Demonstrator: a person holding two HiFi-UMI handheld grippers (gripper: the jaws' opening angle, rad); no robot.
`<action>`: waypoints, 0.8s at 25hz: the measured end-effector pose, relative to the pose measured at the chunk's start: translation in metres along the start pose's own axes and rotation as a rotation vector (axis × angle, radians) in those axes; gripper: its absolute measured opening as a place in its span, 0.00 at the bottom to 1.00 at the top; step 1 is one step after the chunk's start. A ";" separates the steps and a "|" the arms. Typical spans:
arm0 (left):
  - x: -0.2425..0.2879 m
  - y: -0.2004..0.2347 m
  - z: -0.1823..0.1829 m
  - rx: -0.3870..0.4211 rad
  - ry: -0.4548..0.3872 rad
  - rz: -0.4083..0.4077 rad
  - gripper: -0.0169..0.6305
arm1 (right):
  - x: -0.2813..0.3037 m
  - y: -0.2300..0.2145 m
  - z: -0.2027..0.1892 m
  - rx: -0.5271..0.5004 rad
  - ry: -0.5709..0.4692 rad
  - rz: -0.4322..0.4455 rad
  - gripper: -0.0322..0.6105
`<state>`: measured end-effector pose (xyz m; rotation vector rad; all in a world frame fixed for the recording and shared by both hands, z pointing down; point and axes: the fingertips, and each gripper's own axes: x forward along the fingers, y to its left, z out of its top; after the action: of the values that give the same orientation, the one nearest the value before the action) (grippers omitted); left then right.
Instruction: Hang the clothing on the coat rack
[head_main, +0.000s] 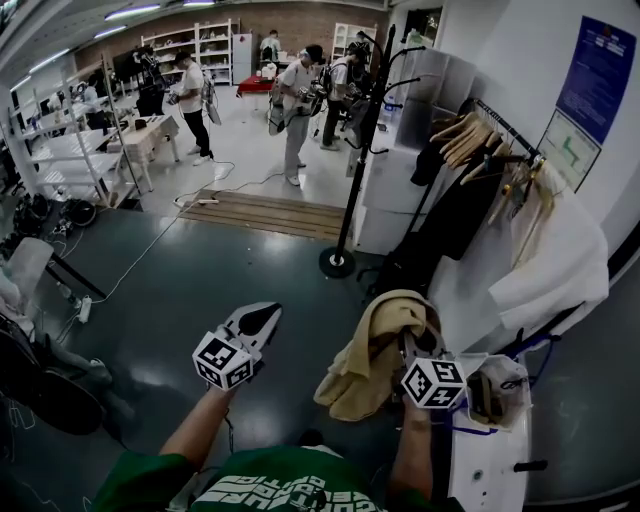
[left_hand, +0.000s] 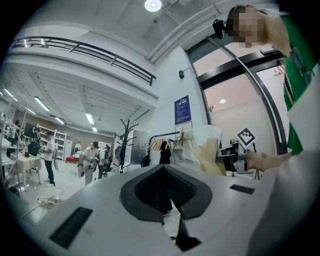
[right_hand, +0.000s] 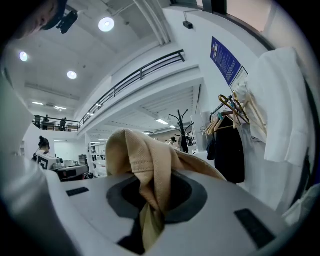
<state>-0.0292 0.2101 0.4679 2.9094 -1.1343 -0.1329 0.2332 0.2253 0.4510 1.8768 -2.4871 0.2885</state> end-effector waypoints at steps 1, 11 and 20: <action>0.007 0.001 0.000 0.003 -0.001 0.004 0.03 | 0.004 -0.007 0.002 -0.001 0.000 0.003 0.14; 0.060 0.001 -0.001 0.015 -0.007 0.033 0.03 | 0.039 -0.059 0.016 -0.011 -0.001 0.026 0.14; 0.077 0.005 -0.009 0.012 0.003 0.059 0.03 | 0.051 -0.079 0.015 0.005 0.002 0.034 0.14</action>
<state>0.0243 0.1541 0.4715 2.8816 -1.2228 -0.1210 0.2955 0.1537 0.4537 1.8368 -2.5215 0.2966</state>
